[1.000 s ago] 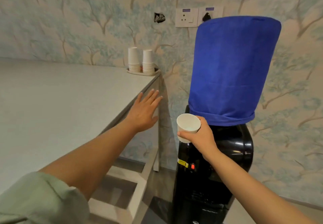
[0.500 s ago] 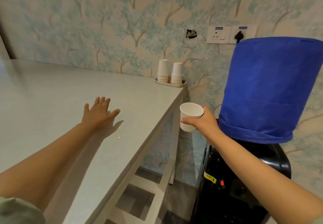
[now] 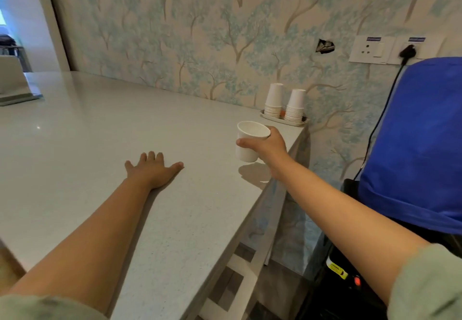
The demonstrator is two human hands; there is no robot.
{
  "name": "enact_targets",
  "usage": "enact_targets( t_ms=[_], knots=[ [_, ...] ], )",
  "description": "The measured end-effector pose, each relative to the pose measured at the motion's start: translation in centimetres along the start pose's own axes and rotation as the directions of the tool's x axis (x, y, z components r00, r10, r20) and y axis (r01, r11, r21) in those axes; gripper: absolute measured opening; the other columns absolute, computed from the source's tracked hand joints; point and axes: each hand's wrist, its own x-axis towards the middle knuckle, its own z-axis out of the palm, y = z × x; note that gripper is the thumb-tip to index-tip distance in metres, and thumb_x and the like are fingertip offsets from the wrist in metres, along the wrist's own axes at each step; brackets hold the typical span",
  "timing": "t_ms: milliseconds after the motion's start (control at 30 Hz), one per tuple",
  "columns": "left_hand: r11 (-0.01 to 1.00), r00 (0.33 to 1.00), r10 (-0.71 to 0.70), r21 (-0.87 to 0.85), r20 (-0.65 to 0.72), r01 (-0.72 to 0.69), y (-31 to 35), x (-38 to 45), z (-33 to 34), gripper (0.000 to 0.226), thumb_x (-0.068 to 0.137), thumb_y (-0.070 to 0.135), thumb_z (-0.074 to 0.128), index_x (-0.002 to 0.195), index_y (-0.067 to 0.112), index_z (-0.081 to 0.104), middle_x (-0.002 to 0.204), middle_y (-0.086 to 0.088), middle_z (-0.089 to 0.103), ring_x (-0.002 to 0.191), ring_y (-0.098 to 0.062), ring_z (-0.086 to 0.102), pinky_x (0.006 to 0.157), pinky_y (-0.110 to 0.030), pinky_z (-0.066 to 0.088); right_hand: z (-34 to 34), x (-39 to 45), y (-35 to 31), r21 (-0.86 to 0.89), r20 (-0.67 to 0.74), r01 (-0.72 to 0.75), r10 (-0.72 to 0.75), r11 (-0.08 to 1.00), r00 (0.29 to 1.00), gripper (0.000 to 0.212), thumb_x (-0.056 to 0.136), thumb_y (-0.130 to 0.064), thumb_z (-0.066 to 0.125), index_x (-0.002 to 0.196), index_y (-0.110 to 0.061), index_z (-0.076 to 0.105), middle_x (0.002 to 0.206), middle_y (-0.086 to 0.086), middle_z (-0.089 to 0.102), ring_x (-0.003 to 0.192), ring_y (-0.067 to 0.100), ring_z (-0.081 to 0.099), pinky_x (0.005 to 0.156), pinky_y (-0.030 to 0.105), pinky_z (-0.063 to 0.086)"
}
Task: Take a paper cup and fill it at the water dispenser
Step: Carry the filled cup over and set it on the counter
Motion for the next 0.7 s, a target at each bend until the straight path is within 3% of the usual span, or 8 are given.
enact_targets(
  t_ms=[167,300,433,500,600,700],
  knots=[
    [1.0,1.0,0.003,-0.005,-0.003,-0.003,0.3,0.1,0.0,0.088,0.082,0.074,0.017,0.147,0.014,0.015,0.158,-0.006,0.009,0.144,-0.024,0.006,0.112,-0.058,0.006,4.3,1.4,0.1,-0.021,0.041,-0.049,0.05,0.999,0.998,0.07,0.057,-0.025,0.084,0.116,-0.016,0.046,0.103,0.0,0.055,0.092,0.02,0.054,0.073,0.033,0.047],
    [1.0,1.0,-0.005,-0.003,-0.007,0.005,0.3,0.1,0.0,0.087,0.083,0.073,0.017,0.147,0.015,0.014,0.158,-0.006,0.009,0.144,-0.023,0.005,0.112,-0.058,0.006,6.7,2.3,-0.1,0.0,0.066,-0.061,0.061,0.998,0.996,0.068,0.055,-0.027,0.084,0.11,-0.019,0.046,0.1,-0.002,0.054,0.086,0.017,0.054,0.054,0.024,0.041],
    [1.0,1.0,-0.011,0.001,-0.004,0.011,0.4,0.0,0.0,0.086,0.083,0.072,0.017,0.148,0.015,0.011,0.158,-0.006,0.006,0.144,-0.024,0.003,0.112,-0.059,0.004,8.4,3.0,0.2,-0.022,0.089,-0.08,0.081,0.997,0.993,0.069,0.055,-0.027,0.084,0.112,-0.019,0.046,0.099,-0.003,0.053,0.079,0.014,0.051,0.05,0.022,0.038],
    [1.0,1.0,-0.01,0.003,-0.005,0.01,0.4,0.0,0.0,0.085,0.084,0.071,0.016,0.148,0.015,0.011,0.158,-0.007,0.006,0.144,-0.024,0.003,0.112,-0.059,0.004,9.1,3.3,0.4,-0.042,0.102,-0.077,0.081,0.996,0.991,0.07,0.056,-0.027,0.083,0.114,-0.017,0.046,0.1,-0.002,0.053,0.081,0.015,0.051,0.054,0.023,0.039],
    [1.0,1.0,-0.009,0.009,-0.008,0.009,0.5,-0.1,0.0,0.085,0.084,0.071,0.016,0.148,0.015,0.011,0.158,-0.007,0.006,0.144,-0.024,0.003,0.112,-0.06,0.004,10.0,3.6,0.7,-0.079,0.109,-0.081,0.09,0.994,0.99,0.075,0.056,-0.027,0.084,0.12,-0.015,0.045,0.108,0.002,0.056,0.091,0.019,0.051,0.07,0.03,0.042],
    [1.0,1.0,-0.013,0.011,-0.009,0.013,0.6,0.0,0.0,0.085,0.084,0.071,0.016,0.148,0.015,0.011,0.158,-0.007,0.006,0.144,-0.025,0.002,0.112,-0.06,0.004,10.9,3.9,1.0,-0.107,0.12,-0.084,0.097,0.991,0.988,0.076,0.057,-0.026,0.084,0.12,-0.015,0.044,0.115,0.004,0.057,0.092,0.019,0.049,0.074,0.031,0.041]
  ],
)
